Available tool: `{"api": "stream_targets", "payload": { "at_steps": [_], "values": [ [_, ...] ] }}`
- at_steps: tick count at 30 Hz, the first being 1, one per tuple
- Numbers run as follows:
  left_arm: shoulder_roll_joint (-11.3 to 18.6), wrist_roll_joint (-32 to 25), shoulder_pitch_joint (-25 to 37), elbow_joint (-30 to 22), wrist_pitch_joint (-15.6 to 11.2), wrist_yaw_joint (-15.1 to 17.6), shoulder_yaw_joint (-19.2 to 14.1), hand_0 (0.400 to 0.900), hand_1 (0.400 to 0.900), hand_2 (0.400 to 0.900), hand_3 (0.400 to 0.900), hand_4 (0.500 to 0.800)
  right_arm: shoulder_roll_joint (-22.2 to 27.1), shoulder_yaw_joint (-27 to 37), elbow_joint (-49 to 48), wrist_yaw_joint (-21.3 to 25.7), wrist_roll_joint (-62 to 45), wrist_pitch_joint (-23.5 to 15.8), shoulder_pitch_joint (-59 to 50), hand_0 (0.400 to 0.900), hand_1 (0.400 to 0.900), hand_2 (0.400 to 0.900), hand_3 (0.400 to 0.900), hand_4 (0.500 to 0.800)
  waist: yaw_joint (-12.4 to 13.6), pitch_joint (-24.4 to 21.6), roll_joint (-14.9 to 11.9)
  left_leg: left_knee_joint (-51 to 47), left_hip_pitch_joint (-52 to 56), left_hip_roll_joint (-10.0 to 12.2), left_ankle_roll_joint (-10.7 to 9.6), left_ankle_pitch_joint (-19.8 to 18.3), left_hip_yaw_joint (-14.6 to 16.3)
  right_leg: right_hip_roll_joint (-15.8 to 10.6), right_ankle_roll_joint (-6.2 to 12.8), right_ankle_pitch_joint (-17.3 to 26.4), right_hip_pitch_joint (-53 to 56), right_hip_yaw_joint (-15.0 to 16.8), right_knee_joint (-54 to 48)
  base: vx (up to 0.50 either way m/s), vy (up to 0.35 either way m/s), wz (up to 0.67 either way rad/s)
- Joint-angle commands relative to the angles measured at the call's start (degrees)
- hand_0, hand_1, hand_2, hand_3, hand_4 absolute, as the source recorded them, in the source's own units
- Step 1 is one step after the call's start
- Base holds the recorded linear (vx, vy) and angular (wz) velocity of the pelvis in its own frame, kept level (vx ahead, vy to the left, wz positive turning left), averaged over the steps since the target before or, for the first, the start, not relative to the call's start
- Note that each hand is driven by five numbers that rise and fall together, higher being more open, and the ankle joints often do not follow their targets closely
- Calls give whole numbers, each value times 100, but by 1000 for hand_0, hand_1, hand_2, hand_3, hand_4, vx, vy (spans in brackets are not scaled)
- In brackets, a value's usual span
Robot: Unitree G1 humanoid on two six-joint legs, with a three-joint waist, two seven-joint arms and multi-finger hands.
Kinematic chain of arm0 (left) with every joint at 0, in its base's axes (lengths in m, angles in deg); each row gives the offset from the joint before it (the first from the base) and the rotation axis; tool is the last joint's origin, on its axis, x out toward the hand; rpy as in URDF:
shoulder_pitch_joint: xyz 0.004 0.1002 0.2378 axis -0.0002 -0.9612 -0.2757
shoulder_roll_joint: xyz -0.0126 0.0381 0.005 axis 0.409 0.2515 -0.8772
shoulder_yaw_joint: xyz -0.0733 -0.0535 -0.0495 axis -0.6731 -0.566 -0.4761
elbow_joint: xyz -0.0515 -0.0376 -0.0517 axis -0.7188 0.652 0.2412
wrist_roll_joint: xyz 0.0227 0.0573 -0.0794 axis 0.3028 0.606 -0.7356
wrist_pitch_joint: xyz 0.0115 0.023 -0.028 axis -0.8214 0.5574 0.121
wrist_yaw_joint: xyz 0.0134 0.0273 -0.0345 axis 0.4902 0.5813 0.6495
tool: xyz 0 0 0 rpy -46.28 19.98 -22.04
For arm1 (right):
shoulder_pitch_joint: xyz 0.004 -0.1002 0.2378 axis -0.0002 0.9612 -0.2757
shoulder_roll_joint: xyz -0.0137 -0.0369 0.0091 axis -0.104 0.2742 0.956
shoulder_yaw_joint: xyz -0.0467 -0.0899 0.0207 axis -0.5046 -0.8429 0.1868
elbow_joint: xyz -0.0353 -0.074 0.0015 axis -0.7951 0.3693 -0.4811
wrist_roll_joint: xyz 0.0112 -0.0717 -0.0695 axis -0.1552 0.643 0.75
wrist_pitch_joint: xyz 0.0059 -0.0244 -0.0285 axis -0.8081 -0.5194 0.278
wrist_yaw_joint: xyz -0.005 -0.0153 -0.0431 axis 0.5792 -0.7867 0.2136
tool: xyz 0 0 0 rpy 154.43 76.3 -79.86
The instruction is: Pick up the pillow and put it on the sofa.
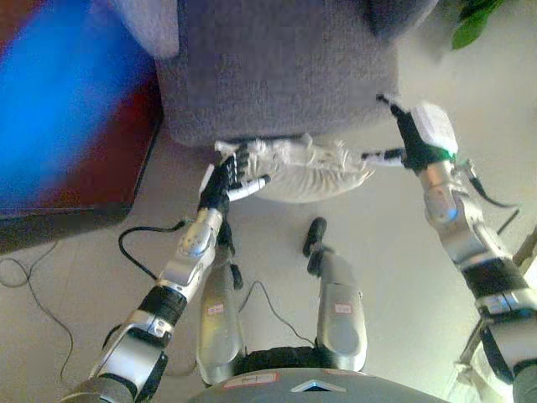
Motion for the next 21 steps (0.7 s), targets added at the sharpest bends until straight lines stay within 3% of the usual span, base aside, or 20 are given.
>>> {"api": "stream_targets", "payload": {
  "at_steps": [1, 9, 21],
  "values": [
    [209, -7, 49, -586, -478, 316, -345, 900, 900, 900, 900, 800, 120, 12, -312, 403, 104, -129, -336, 900, 900, 900, 900, 800, 37, -62, -185, 1571, -341, 273, -29, -1372, -138, -194, 560, 428, -234, 355, -74, -88, 53, 6],
    [228, -25, 328, -972, -587, 759, -630, 900, 900, 900, 900, 800, 167, -72, 61, 578, -23, -17, -1051, 900, 900, 900, 900, 800, 88, 135, -102, 3138, -2008, 187, 34, -2108, -373, -332, 591, -68, -1728, 724, 1184, -31, 57, -4],
    [351, -127, 471, -1247, -565, 903, -706, 900, 900, 900, 900, 800, 176, -327, 549, 506, -318, 59, -1906, 900, 900, 900, 900, 800, 189, 144, -45, 3819, -3273, -23, 102, -2281, -532, -389, 530, -273, -3016, 878, 1831, 2, 15, 1]
  ]
}}
